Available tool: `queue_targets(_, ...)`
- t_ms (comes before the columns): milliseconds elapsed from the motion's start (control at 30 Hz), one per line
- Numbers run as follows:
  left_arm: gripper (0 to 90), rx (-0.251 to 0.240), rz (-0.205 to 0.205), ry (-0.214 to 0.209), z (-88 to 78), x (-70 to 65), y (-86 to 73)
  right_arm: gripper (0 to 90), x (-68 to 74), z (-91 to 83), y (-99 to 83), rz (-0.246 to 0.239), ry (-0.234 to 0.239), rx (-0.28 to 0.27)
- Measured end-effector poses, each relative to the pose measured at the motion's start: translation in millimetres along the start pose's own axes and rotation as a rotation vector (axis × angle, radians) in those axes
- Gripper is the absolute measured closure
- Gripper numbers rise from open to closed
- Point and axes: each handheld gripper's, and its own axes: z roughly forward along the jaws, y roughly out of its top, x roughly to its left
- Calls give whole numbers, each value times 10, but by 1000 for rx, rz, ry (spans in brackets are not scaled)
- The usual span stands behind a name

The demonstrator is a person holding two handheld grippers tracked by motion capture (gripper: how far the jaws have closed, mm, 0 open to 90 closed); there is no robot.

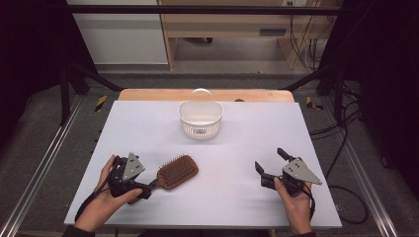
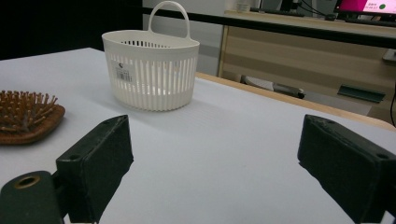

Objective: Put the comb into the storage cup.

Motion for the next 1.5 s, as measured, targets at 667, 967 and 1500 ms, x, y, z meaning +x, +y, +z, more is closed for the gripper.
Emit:
queue_targets(667, 40, 103, 27, -81, 106, 3, -79, 80, 29, 13, -9, 13, 32, -5)
queue_targets(967, 66, 184, 41, -138, 207, -1, -80, 71, 37, 19, -15, 23, 40, 1)
queue_targets(1500, 282, 391, 75, -249, 431, -63, -7, 75, 28, 24, -25, 31, 46, 10)
